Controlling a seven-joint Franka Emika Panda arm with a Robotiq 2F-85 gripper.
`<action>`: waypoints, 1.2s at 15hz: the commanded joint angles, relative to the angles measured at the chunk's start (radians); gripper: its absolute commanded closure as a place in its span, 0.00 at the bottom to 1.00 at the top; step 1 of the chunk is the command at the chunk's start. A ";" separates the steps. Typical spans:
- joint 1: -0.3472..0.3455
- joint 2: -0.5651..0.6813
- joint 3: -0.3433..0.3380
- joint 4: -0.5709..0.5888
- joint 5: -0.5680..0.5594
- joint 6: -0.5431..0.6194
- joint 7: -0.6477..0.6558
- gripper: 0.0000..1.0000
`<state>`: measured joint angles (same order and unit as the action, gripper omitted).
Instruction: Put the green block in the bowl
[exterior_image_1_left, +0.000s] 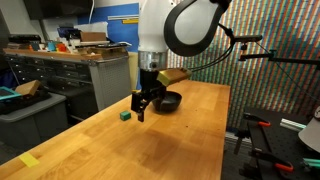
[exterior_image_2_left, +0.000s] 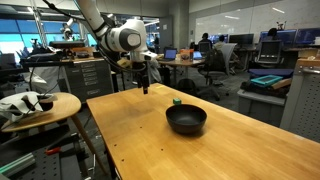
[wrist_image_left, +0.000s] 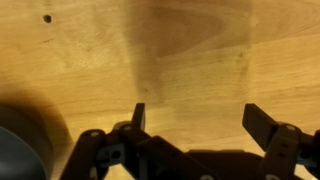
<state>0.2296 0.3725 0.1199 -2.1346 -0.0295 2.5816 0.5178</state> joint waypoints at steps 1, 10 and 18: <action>0.062 0.118 -0.074 0.158 -0.041 -0.004 0.047 0.00; 0.094 0.338 -0.182 0.424 -0.064 -0.017 0.014 0.00; 0.074 0.495 -0.222 0.614 -0.048 -0.021 -0.014 0.00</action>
<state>0.3049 0.7991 -0.0853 -1.6265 -0.0756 2.5803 0.5231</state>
